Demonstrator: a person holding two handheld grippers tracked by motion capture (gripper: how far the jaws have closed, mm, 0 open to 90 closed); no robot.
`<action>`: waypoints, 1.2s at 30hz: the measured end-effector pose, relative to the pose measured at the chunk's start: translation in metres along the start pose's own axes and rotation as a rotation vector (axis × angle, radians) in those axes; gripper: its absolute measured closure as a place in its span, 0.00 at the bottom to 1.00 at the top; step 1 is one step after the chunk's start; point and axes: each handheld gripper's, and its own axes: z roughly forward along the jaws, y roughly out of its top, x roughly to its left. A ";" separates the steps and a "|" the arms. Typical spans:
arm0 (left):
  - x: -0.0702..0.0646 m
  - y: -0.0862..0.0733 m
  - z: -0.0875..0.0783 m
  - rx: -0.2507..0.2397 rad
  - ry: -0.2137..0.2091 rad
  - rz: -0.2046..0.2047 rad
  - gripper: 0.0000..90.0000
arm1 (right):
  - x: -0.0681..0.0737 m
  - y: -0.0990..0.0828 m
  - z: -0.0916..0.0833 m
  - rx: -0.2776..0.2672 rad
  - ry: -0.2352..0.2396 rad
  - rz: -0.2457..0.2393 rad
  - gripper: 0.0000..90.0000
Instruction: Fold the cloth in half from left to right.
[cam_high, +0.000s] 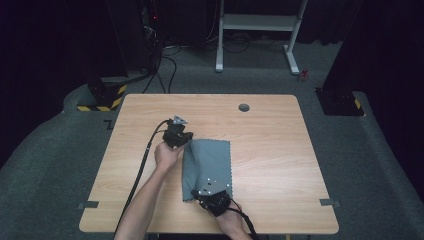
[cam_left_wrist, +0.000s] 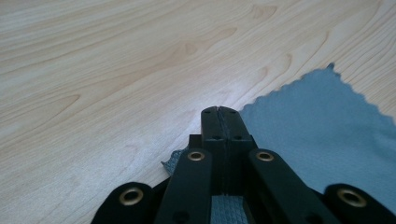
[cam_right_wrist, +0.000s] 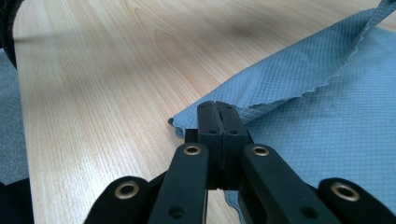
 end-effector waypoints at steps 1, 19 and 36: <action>-0.003 0.003 0.000 0.004 0.007 0.019 1.00 | 0.000 -0.001 -0.001 -0.006 -0.004 -0.005 1.00; -0.032 0.027 0.030 0.060 0.003 0.041 1.00 | -0.018 -0.027 -0.030 -0.008 -0.072 0.049 1.00; -0.046 0.028 0.046 0.067 -0.016 0.060 1.00 | -0.028 -0.043 -0.043 -0.003 -0.093 0.108 1.00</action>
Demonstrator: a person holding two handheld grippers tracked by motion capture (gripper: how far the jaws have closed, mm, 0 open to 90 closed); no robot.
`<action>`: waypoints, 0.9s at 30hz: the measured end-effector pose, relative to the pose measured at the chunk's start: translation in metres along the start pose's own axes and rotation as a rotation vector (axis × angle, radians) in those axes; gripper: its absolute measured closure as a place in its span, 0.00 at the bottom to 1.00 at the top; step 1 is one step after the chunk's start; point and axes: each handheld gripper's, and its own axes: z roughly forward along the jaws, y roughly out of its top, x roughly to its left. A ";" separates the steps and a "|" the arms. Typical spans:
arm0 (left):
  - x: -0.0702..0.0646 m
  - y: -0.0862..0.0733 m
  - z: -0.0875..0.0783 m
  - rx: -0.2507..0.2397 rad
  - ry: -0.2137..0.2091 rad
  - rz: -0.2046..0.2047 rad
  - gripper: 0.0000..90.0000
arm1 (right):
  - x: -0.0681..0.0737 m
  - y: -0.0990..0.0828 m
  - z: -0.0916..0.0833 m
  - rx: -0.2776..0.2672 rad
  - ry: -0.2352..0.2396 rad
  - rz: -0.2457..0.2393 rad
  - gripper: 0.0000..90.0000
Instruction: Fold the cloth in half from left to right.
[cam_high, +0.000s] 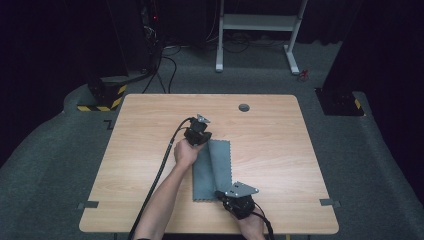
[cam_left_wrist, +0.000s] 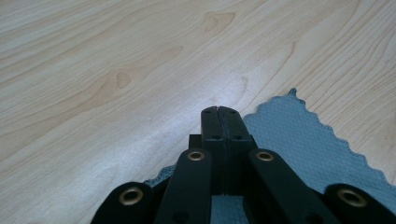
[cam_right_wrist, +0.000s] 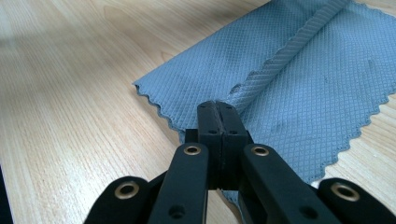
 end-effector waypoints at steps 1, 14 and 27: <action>-0.001 0.000 0.001 0.000 0.001 0.006 1.00 | 0.000 0.000 0.000 0.000 -0.002 -0.002 1.00; -0.019 0.008 0.014 0.032 -0.003 0.049 1.00 | -0.002 -0.009 -0.011 0.013 -0.035 0.011 1.00; -0.035 0.013 0.032 0.046 -0.016 0.085 1.00 | -0.007 -0.017 -0.017 0.046 -0.071 0.016 1.00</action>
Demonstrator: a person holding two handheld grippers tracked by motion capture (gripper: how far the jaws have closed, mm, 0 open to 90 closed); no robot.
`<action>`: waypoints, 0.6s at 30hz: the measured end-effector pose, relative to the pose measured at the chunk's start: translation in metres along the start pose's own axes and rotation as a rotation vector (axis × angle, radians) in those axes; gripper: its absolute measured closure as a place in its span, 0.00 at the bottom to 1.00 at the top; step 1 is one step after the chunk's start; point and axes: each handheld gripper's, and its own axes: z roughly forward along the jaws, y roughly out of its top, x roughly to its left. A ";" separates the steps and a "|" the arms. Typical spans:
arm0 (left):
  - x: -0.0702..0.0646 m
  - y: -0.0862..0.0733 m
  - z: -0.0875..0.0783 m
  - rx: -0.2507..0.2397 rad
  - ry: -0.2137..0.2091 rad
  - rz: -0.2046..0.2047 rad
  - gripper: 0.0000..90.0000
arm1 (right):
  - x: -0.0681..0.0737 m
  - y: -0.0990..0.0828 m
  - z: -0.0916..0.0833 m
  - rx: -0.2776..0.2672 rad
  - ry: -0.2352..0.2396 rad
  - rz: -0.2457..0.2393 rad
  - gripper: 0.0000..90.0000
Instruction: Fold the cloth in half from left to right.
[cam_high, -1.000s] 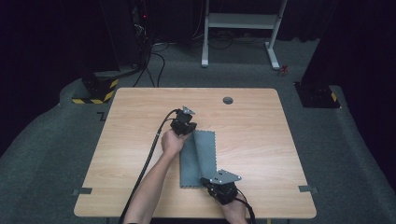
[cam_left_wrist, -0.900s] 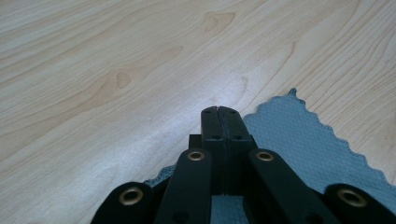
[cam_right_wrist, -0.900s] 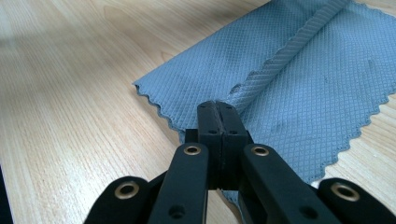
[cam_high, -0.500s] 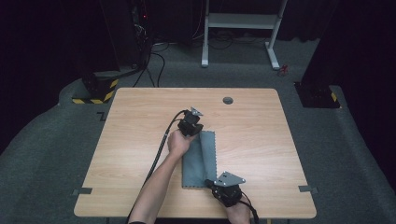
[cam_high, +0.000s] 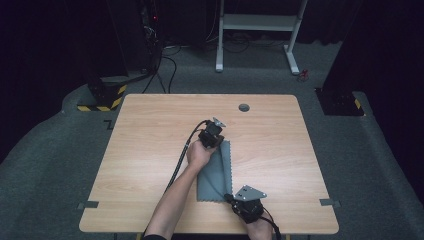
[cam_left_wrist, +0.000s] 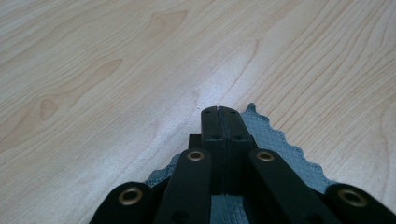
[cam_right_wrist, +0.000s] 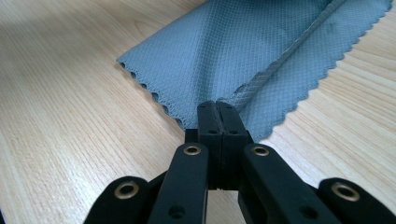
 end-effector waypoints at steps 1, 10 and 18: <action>-0.002 0.001 0.001 0.001 0.002 0.003 1.00 | 0.000 0.000 0.000 0.001 -0.004 -0.002 1.00; -0.008 0.003 0.007 -0.002 -0.008 0.014 1.00 | 0.000 -0.001 0.000 0.021 -0.007 -0.004 1.00; -0.012 0.007 0.010 -0.010 -0.017 0.022 1.00 | -0.001 -0.003 -0.002 0.025 -0.017 0.003 1.00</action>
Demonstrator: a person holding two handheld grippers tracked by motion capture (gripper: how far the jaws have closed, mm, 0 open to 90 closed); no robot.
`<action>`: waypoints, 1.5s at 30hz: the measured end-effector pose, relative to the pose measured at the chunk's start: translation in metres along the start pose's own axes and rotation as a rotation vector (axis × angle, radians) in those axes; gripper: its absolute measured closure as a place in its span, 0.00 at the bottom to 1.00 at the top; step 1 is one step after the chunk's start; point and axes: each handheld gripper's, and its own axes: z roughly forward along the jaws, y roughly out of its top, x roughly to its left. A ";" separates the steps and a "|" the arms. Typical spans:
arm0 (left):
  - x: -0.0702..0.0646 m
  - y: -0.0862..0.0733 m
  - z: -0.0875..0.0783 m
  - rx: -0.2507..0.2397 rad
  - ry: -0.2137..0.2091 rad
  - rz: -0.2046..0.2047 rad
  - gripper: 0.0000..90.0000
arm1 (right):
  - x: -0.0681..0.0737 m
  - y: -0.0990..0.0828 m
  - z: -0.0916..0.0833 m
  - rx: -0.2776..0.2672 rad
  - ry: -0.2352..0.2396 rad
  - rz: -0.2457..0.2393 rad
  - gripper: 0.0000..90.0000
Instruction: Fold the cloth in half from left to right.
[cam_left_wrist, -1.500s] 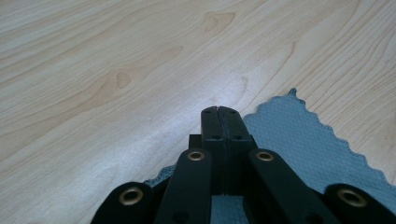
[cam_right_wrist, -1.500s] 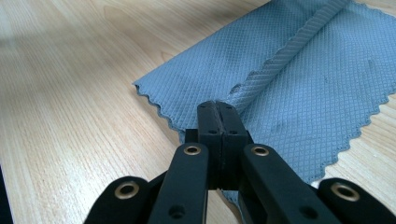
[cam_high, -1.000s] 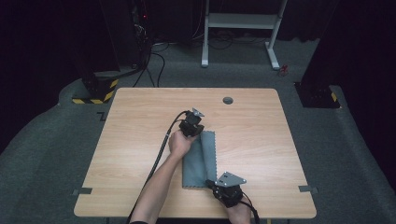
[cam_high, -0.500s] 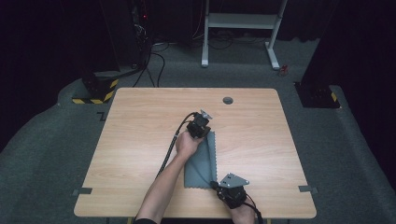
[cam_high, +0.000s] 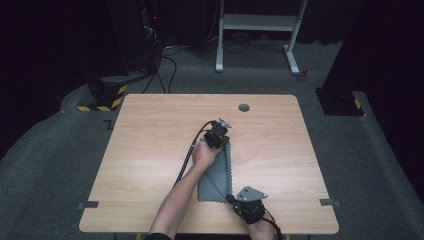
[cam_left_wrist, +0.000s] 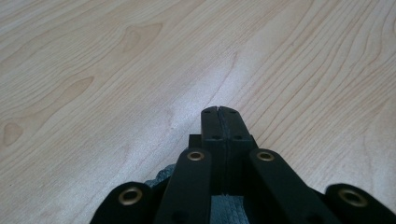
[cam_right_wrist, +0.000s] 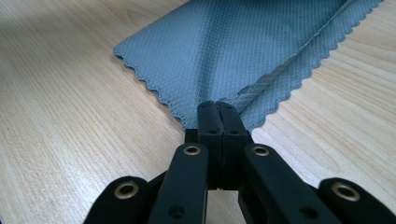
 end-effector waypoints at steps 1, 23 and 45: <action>-0.001 0.000 0.001 0.000 -0.001 -0.001 1.00 | -0.001 0.000 0.000 0.009 0.000 -0.002 1.00; 0.007 -0.016 -0.031 -0.064 -0.026 -0.113 0.52 | -0.017 -0.001 -0.005 -0.017 -0.025 0.073 0.82; -0.046 -0.137 -0.118 -0.036 -0.017 -0.019 0.44 | -0.043 0.028 0.027 0.021 -0.004 -0.005 0.77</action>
